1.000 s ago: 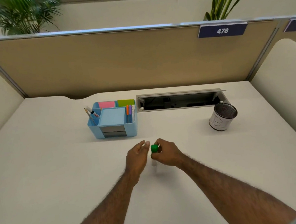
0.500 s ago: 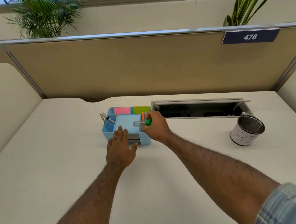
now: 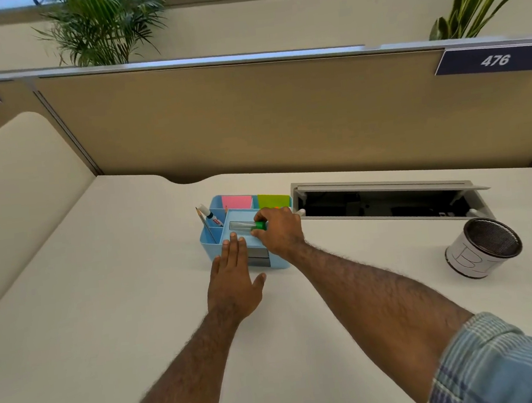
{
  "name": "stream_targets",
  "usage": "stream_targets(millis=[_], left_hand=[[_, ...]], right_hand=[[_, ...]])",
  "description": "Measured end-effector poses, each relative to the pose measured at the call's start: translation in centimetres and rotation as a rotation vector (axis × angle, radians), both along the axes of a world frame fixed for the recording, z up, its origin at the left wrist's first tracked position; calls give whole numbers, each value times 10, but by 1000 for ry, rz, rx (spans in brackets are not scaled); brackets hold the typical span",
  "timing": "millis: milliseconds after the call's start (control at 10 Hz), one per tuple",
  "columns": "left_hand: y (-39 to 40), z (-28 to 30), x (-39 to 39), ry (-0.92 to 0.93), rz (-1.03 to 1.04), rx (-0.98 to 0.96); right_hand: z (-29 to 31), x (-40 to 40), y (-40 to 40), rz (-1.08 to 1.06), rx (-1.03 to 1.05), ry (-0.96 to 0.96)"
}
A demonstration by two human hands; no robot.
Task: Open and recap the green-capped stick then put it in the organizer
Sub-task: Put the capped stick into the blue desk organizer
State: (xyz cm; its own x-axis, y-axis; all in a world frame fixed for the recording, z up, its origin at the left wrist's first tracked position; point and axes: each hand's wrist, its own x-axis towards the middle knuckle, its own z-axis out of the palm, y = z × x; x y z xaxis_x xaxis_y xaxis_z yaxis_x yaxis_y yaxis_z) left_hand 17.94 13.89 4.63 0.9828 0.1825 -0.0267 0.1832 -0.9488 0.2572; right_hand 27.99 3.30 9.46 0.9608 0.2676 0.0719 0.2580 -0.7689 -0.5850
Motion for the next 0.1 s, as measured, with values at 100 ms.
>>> stream_targets(millis=[100], left_hand=[[0, 1, 1, -15, 3, -13]], right_hand=[[1, 1, -2, 4, -3, -14]])
